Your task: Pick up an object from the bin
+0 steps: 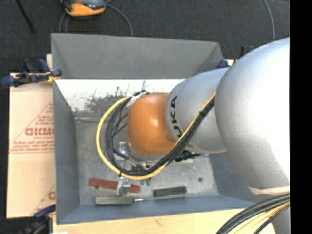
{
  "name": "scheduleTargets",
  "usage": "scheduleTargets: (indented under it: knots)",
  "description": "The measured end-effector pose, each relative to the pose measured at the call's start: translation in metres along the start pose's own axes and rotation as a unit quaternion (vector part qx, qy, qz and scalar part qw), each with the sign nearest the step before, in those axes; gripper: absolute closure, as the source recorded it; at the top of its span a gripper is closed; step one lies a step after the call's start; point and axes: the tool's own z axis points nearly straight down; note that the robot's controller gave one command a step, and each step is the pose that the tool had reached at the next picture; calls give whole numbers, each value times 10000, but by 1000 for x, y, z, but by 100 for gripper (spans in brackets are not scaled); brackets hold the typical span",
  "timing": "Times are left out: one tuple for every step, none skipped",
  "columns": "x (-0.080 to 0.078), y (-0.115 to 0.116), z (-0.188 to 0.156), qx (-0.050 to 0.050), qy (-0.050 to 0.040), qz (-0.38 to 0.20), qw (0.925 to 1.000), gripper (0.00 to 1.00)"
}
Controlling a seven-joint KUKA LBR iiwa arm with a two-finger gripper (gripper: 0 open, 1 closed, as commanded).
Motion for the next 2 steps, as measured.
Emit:
scheduleTargets:
  knots:
    - [19,13,-9,-5,-14,32,10000,0]
    - [19,-18,19,-10,-68,-988,9951,0]
